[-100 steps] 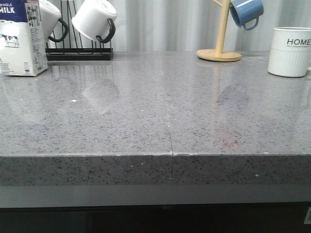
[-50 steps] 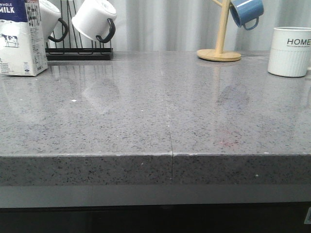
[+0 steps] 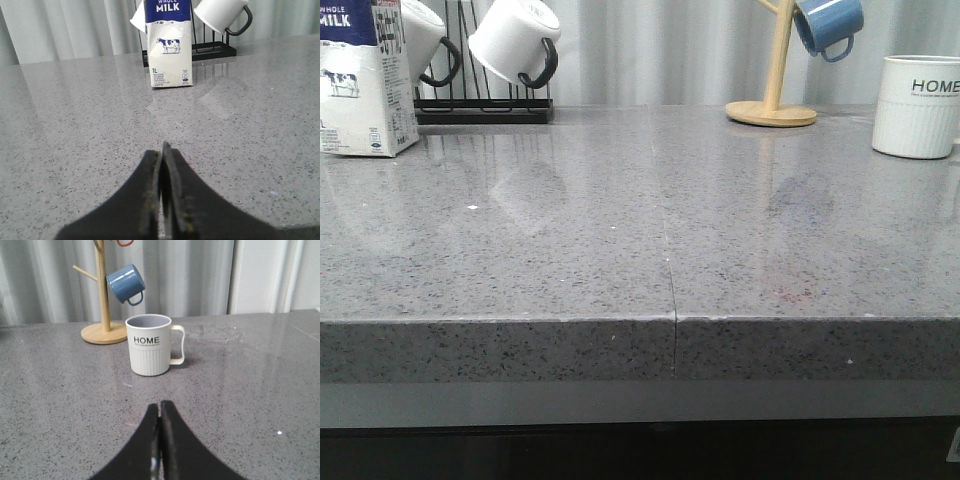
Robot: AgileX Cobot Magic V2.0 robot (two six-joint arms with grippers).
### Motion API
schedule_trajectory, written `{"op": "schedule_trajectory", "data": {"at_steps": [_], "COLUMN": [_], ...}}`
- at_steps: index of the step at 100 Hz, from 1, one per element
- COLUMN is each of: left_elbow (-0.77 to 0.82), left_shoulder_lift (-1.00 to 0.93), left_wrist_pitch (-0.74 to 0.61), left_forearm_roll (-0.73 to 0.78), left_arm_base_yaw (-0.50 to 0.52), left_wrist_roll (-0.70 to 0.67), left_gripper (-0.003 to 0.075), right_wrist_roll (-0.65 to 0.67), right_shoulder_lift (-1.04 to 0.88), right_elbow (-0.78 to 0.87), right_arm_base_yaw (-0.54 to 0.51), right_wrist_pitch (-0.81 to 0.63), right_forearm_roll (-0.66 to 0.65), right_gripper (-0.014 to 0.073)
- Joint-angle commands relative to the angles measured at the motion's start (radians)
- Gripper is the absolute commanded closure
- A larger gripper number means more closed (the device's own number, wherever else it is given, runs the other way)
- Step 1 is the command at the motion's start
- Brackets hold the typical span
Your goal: Place milk next to cup
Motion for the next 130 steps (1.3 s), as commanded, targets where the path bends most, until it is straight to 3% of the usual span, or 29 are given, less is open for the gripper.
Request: {"op": "schedule_trajectory", "data": {"at_steps": [1, 30, 55, 65, 87, 130], "left_elbow": [0.041, 0.041, 0.041, 0.041, 0.041, 0.041], "left_shoulder_lift": [-0.03, -0.03, -0.03, -0.03, -0.03, -0.03], "left_wrist_pitch": [-0.08, -0.08, -0.08, -0.08, -0.08, -0.08], "left_forearm_roll": [-0.007, -0.007, -0.007, -0.007, -0.007, -0.007], "left_arm_base_yaw": [0.0, 0.0, 0.0, 0.0, 0.0, 0.0], "left_wrist_roll": [-0.01, -0.01, -0.01, -0.01, -0.01, -0.01], "left_gripper": [0.0741, 0.0741, 0.0741, 0.0741, 0.0741, 0.0741], "right_wrist_roll": [-0.014, -0.035, -0.029, -0.023, -0.024, -0.034], "right_shoulder_lift": [0.06, 0.285, 0.501, 0.601, 0.827, 1.229], "right_elbow": [-0.037, -0.041, -0.042, -0.043, -0.104, -0.395], "right_arm_base_yaw": [-0.007, -0.007, -0.007, -0.007, -0.008, -0.04], "right_wrist_pitch": [-0.116, -0.208, -0.449, -0.521, -0.65, -0.793], "right_forearm_roll": [-0.012, -0.064, -0.022, 0.029, 0.149, 0.188], "right_gripper": [0.0643, 0.0643, 0.0636, 0.0554, 0.0221, 0.0211]}}
